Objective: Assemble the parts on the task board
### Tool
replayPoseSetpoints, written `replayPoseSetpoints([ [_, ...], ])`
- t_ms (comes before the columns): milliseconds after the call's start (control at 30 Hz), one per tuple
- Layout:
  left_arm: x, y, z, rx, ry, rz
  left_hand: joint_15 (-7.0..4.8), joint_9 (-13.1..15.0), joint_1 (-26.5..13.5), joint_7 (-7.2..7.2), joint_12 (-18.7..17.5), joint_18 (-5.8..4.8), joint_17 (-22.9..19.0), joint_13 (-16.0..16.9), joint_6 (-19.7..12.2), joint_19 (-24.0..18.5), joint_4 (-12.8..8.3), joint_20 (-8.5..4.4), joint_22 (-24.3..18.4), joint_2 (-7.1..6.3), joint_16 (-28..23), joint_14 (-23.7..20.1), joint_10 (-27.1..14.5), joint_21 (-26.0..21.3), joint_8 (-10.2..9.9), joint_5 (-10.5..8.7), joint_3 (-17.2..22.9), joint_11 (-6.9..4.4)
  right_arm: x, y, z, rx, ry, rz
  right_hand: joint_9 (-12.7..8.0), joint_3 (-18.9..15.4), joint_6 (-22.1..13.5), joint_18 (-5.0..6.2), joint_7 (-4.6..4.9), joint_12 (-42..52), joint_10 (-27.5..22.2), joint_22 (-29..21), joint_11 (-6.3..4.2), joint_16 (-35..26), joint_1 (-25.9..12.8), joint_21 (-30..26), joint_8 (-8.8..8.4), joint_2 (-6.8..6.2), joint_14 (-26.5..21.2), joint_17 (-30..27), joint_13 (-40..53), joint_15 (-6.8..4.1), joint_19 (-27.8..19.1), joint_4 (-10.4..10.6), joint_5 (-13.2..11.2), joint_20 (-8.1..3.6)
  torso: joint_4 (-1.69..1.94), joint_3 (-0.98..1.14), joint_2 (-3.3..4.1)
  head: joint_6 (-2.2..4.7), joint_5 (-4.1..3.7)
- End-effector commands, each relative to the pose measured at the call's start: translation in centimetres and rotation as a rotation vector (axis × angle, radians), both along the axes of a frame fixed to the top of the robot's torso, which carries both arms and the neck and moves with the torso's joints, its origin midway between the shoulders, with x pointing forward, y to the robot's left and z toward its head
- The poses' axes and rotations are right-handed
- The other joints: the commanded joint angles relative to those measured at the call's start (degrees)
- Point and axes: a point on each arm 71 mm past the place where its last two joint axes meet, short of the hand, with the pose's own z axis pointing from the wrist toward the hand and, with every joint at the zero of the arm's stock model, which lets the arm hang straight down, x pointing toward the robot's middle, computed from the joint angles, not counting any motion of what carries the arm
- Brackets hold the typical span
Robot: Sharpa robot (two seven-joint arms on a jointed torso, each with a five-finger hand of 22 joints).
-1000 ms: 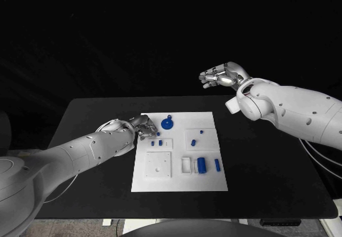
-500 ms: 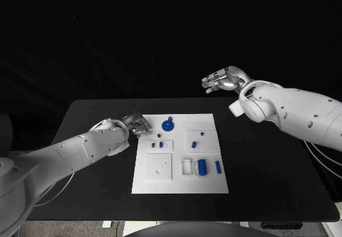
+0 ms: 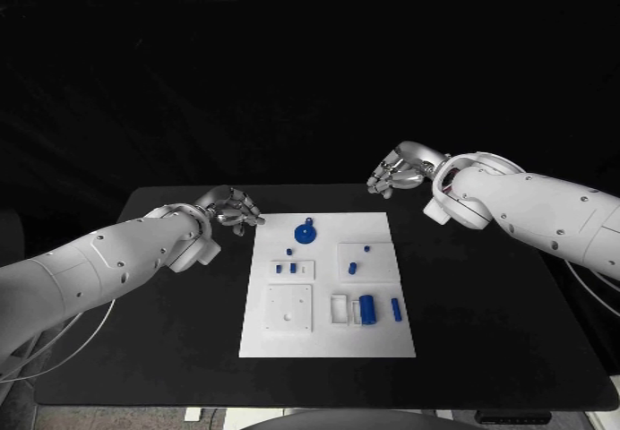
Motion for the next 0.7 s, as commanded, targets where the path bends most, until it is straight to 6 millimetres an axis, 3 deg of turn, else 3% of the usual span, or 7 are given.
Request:
replayPoseSetpoints([
  [33, -0.7, -0.4, 0.7, -0.101, 0.062, -0.009, -0.23, 0.67, -0.63, -0.18, 5.68, -0.12, 0.63, 1.94, -1.36, 0.63, -0.04, -0.05, 1.34, 0.68, 2.05, -0.15, -2.86, 0.83, 2.79, 0.30, 0.74, -0.15, -0.3, 0.2, -0.9, -0.227, 0.005, 0.039, 1.71, 0.22, -0.66, -0.81, 0.22, -0.17, -0.63, 0.23, 0.13, 1.30, -0.08, 0.46, -1.01, 0.78, -0.49, 1.86, 0.04, -0.17, 0.72, -0.30, -1.18, -0.24, 0.30, -0.08, -0.28, -0.03, -0.05],
  [133, -1.4, -0.4, 1.3, -0.150, 0.073, -0.020, -0.39, -0.11, -0.95, -0.44, 7.91, 0.01, 0.47, 1.12, -1.18, 0.64, -0.57, -0.14, 2.52, 0.88, 2.85, -0.26, -3.67, 1.31, 3.77, 0.46, 1.59, -0.28, -0.6, 0.4, -1.4, -0.292, 0.001, 0.055, -1.91, 1.94, -5.72, -0.79, 1.51, -1.00, 0.00, 0.89, 0.28, 2.41, -0.58, 1.56, -1.71, 0.49, 1.02, 3.01, -0.40, -0.65, 2.16, -0.46, -4.20, -1.02, 0.34, -0.12, -0.44, 0.03, -0.04],
  [433, -3.4, -1.3, 2.1, -0.250, 0.107, -0.063, -0.48, -2.57, -1.16, -0.73, 9.99, 0.06, -0.25, -1.45, 0.56, 0.51, -1.78, -0.24, 3.99, 0.72, 3.57, -0.27, -3.97, 1.57, 3.60, 0.71, 2.95, -0.63, -1.5, 1.0, -2.9, -0.418, -0.051, 0.081, -6.46, 4.17, -1.34, 0.36, 0.81, -5.29, 0.88, 4.50, 0.48, 6.85, 0.12, 6.25, -1.75, -0.96, 4.43, 6.89, -3.25, -1.58, 4.34, -0.39, -7.81, -2.32, 0.67, -0.47, -0.93, 0.08, -0.15],
  [467, -3.5, -1.4, 2.1, -0.257, 0.110, -0.070, -0.48, -3.89, -1.57, -0.71, 11.52, 0.13, -1.12, -4.17, 0.29, 0.51, -2.11, -0.17, 4.14, 0.83, 4.02, -0.53, -4.44, 1.36, 4.46, 0.65, 3.54, -0.46, -1.6, 1.1, -3.1, -0.427, -0.059, 0.082, -6.53, 4.03, -0.85, 0.33, 0.71, -5.36, 1.40, 5.09, 0.32, 7.32, 0.39, 6.81, -1.87, -1.31, 4.20, 7.41, -3.34, -1.67, 4.02, -0.34, -8.09, -2.37, 0.68, -0.48, -0.94, 0.09, -0.14],
  [600, -4.1, -2.3, 2.3, -0.281, 0.122, -0.099, -0.45, -4.21, -1.57, -0.66, 11.61, 0.15, -1.25, -4.58, 0.25, 0.50, -2.15, -0.14, 4.13, 0.86, 4.08, -0.58, -4.55, 1.32, 4.40, 0.66, 3.60, -0.42, -2.1, 1.4, -4.0, -0.461, -0.103, 0.079, -4.63, 3.29, 2.85, 0.07, -0.50, -3.95, 4.60, 7.68, -1.18, 9.60, 1.55, 9.45, -1.10, -2.31, 3.98, 9.46, -2.52, -2.46, 3.24, -0.35, -8.23, -3.00, 0.81, -0.51, -0.95, 0.15, -0.07],
  [633, -4.2, -2.5, 2.3, -0.286, 0.124, -0.105, -0.43, -4.84, -1.58, -0.64, 12.04, 0.19, -1.54, -5.52, 0.25, 0.53, -2.23, -0.11, 4.14, 0.88, 4.30, -0.63, -4.64, 1.27, 4.61, 0.63, 3.61, -0.40, -2.2, 1.5, -4.3, -0.467, -0.112, 0.078, -0.97, 4.29, 2.76, -0.49, -0.74, -3.30, 4.21, 10.58, -1.19, 11.61, 1.25, 11.94, -2.25, -2.80, 2.64, 11.57, -1.45, -2.67, 1.31, -0.41, -7.93, -3.68, 0.82, -0.49, -0.95, 0.20, -0.06],
  [700, -4.4, -2.7, 2.3, -0.292, 0.128, -0.114, -0.42, -5.15, -1.58, -0.63, 12.26, 0.20, -1.69, -5.99, 0.24, 0.55, -2.27, -0.10, 4.15, 0.89, 4.41, -0.65, -4.69, 1.24, 4.72, 0.61, 3.61, -0.39, -2.4, 1.6, -4.6, -0.477, -0.124, 0.075, 1.09, 4.36, 3.27, -0.39, -0.91, -2.80, 4.38, 11.56, -1.43, 11.92, 0.87, 12.71, -1.30, -3.26, 2.73, 11.81, -0.97, -2.68, 0.79, -0.37, -8.00, -3.55, 0.78, -0.48, -0.94, 0.18, -0.04],
])
